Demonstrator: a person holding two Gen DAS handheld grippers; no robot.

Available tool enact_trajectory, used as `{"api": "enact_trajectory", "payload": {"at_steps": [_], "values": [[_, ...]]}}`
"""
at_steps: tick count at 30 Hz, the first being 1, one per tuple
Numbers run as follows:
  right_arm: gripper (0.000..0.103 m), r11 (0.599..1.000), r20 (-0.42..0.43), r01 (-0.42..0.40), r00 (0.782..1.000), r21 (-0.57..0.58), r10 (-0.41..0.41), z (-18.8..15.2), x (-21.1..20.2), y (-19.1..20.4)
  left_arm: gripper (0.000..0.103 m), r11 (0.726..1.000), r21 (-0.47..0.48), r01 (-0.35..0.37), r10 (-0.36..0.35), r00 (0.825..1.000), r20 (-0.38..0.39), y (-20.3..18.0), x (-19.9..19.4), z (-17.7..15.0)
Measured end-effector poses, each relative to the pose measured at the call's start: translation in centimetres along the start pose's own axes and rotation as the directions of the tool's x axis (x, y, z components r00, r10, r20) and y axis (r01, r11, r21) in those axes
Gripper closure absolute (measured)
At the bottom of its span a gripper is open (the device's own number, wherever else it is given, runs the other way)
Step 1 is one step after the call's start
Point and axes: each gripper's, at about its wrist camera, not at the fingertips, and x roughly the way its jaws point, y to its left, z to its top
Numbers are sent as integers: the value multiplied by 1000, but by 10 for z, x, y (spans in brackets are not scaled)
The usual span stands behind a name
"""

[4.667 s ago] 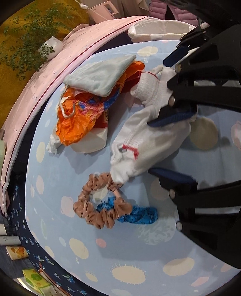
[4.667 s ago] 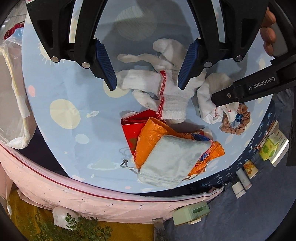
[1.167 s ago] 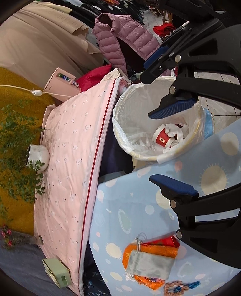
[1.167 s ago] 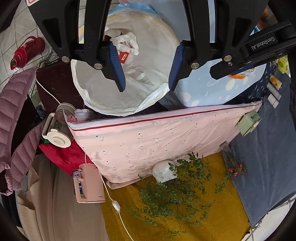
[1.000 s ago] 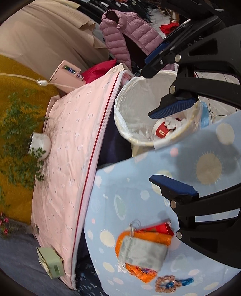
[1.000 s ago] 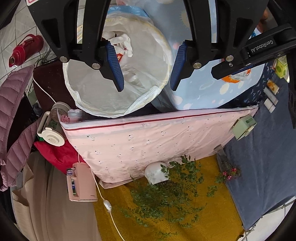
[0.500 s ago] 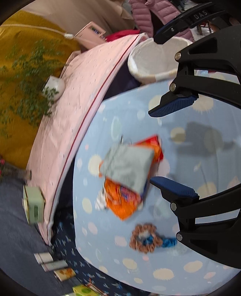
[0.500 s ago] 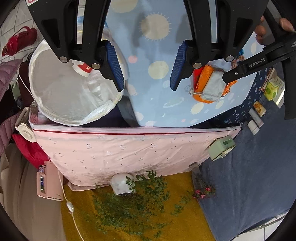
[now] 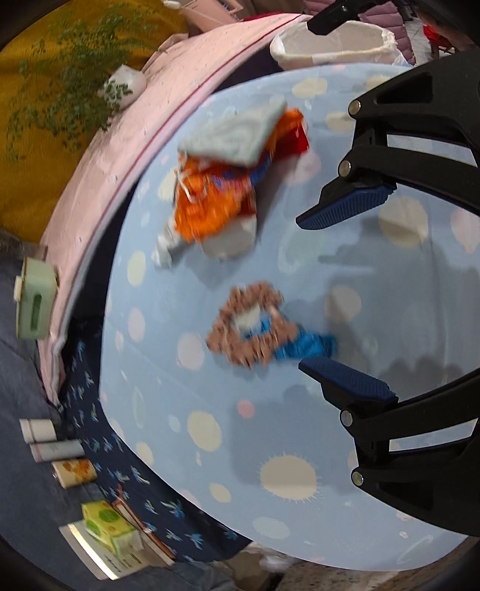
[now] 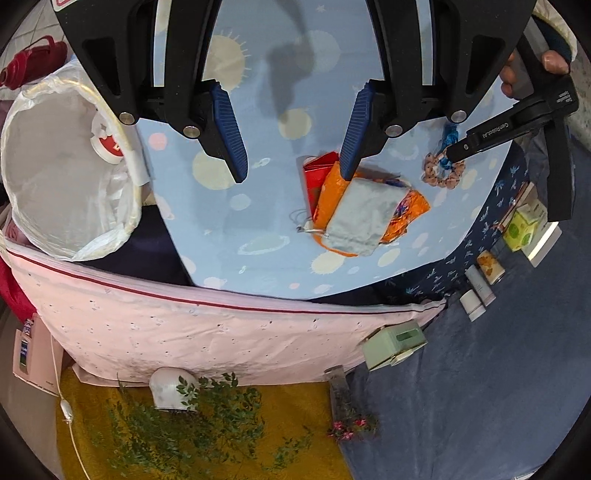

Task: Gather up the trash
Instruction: 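Grasp the blue ribbon with the left gripper while the right gripper grasps the brown scrunchie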

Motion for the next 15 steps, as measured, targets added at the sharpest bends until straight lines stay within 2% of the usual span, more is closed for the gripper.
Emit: {"api": "enact_trajectory", "payload": {"at_steps": [5,10,15], "values": [[52,998,-37,-33,999,-48,31,-4,19,31,38,1000,-7,-16,16,999,-36,24,19,-7],[52,994,-68,-69,996,-87,64,-8,37,61,53,1000,-19,5,-7,997,-79,39,39,-9],[52,987,-119,-119,987,-105,106,-11,59,88,67,998,-38,56,-58,995,-80,48,43,-5]]}}
